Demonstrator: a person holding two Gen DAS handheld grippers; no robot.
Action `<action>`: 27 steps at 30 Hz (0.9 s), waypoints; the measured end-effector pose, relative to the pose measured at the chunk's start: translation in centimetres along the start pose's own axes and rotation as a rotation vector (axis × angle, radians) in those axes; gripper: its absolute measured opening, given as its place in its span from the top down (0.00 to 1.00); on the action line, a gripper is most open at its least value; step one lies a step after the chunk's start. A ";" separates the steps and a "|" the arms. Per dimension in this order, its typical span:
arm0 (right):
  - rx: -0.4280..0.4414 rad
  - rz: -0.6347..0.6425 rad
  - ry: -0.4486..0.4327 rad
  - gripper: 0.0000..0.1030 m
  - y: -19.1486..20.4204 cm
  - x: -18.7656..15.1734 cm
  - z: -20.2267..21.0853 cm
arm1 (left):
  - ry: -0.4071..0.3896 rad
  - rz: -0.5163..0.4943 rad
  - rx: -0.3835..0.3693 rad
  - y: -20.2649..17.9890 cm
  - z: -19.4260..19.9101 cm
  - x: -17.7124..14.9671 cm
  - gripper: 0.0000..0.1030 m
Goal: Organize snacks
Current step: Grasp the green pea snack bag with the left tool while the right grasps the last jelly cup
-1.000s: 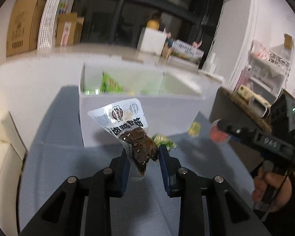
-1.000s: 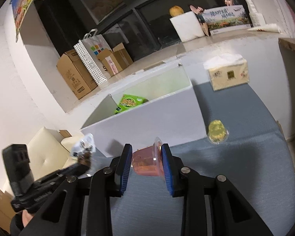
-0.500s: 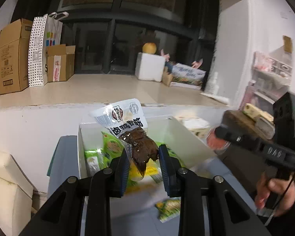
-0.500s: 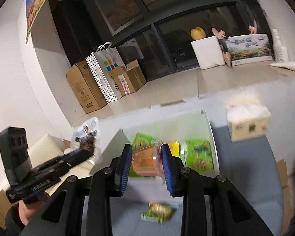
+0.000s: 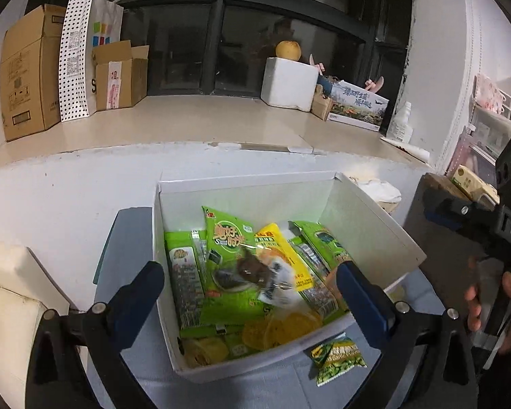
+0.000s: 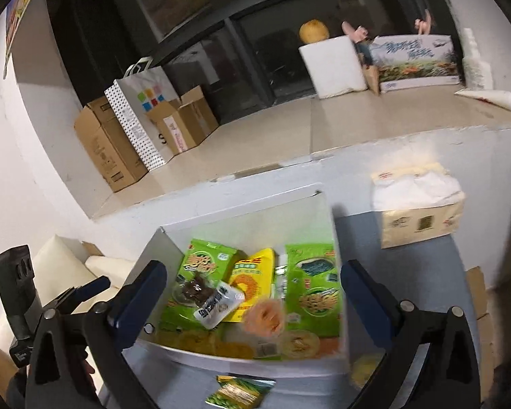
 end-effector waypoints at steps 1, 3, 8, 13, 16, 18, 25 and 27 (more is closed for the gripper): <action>-0.001 0.004 -0.011 0.00 -0.2 0.0 0.7 | -0.002 -0.007 0.004 -0.1 0.2 -0.1 0.00; 0.000 0.020 -0.010 0.00 -0.3 -0.4 1.9 | 0.002 -0.011 -0.014 -0.7 0.9 -0.7 0.00; 0.002 0.057 -0.038 0.00 -0.5 -3.1 5.7 | 0.005 0.001 -0.068 -2.8 3.8 -4.9 0.00; -0.098 0.047 0.045 0.00 -3.4 -9.6 6.0 | 0.034 -0.002 -0.103 -5.1 5.3 -10.4 0.00; -0.163 0.033 0.140 0.00 -5.6 -12.6 4.1 | 0.059 0.008 -0.108 -5.9 5.2 -12.6 0.00; -0.171 0.027 0.161 0.00 -6.5 -13.0 3.2 | 0.090 0.010 -0.124 -6.4 4.7 -13.6 0.00; -0.237 0.093 0.243 0.00 -9.1 -11.2 -1.5 | 0.120 0.016 -0.111 -6.6 3.6 -14.5 0.00; -0.243 0.134 0.280 0.08 -9.7 -11.2 -2.8 | 0.127 0.023 -0.110 -6.5 3.3 -14.7 0.00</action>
Point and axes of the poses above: each gripper's, at about its wrist camera, not at the fingertips, and z roughly against the way its jaws point, y to its left, x to its top, the point moved 7 cm from there along -z, roughly the way its jaws point, and after that the axes turned 2 degrees about y, right-handed, at the moved point
